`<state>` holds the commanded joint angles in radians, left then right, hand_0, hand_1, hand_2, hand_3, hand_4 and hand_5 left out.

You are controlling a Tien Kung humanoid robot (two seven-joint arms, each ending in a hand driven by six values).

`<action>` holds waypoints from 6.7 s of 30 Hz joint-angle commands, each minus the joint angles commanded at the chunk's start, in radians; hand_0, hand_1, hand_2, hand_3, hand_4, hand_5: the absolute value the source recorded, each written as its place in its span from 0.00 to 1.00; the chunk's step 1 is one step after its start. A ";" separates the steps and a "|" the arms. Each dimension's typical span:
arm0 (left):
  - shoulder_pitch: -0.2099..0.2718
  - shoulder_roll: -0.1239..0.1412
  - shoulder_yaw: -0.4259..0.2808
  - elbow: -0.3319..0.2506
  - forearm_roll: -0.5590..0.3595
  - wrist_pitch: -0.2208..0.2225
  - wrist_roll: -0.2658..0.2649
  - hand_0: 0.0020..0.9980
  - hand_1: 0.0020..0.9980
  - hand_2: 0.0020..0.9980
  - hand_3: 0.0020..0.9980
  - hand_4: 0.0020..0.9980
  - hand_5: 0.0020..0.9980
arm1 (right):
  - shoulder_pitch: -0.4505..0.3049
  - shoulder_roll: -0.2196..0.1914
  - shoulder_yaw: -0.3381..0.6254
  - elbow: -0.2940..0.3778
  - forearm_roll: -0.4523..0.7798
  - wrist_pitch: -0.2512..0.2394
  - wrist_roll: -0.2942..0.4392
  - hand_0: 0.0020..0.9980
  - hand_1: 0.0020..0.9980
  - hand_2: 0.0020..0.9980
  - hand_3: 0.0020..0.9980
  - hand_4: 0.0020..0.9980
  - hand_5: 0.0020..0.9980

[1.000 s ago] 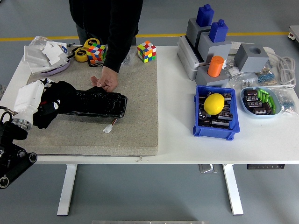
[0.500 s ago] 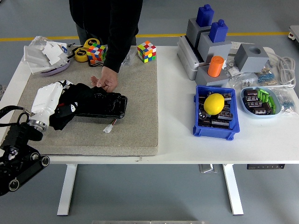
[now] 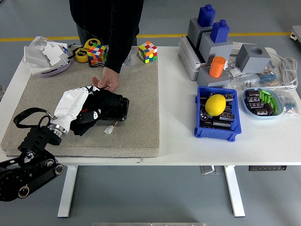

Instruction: Pick the rag up,wipe the panel,place it on the desk

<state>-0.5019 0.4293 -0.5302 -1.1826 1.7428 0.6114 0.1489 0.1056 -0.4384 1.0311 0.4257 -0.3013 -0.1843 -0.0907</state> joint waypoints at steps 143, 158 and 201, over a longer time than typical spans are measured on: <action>0.139 0.059 -0.330 0.369 -0.195 -0.001 -0.186 0.35 0.51 0.56 0.67 0.92 0.33 | -0.005 0.010 0.048 0.006 -0.023 -0.018 -0.013 0.71 0.61 0.67 0.61 1.00 0.60; 0.132 0.083 -0.371 0.326 -0.166 -0.027 -0.171 0.37 0.55 0.64 0.75 1.00 0.55 | -0.007 0.010 0.048 0.003 -0.020 -0.014 -0.011 0.71 0.61 0.67 0.61 1.00 0.59; 0.202 0.265 -0.671 -0.230 -0.101 -0.177 0.145 0.38 0.58 0.65 0.75 1.00 0.71 | -0.008 0.015 0.024 0.001 -0.011 -0.026 0.002 0.71 0.61 0.67 0.60 1.00 0.58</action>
<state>-0.2998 0.6944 -1.2007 -1.4121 1.6423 0.4344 0.2936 0.0975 -0.4235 1.0556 0.4272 -0.3124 -0.2100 -0.0883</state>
